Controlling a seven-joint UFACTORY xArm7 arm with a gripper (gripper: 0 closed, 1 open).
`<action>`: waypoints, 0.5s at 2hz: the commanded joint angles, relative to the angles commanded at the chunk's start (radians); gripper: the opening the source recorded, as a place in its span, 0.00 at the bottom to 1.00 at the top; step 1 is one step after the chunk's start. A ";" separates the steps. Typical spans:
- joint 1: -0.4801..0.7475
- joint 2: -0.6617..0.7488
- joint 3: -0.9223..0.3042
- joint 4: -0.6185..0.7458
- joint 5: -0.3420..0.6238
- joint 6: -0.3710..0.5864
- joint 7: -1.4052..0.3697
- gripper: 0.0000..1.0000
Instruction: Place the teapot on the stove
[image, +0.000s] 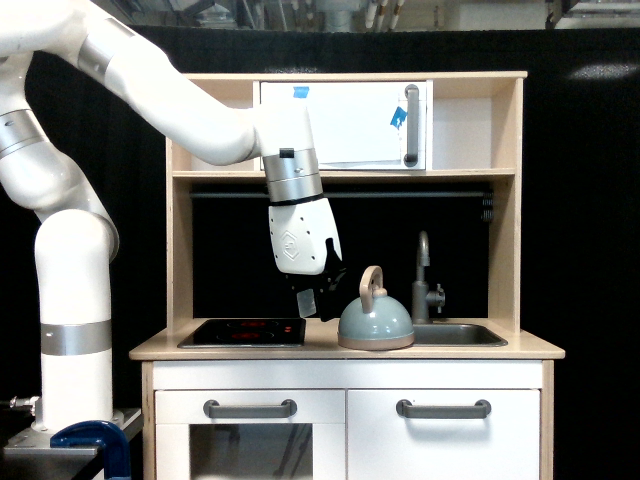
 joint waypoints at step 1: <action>0.151 0.125 -0.192 0.128 0.196 0.108 -0.536 1.00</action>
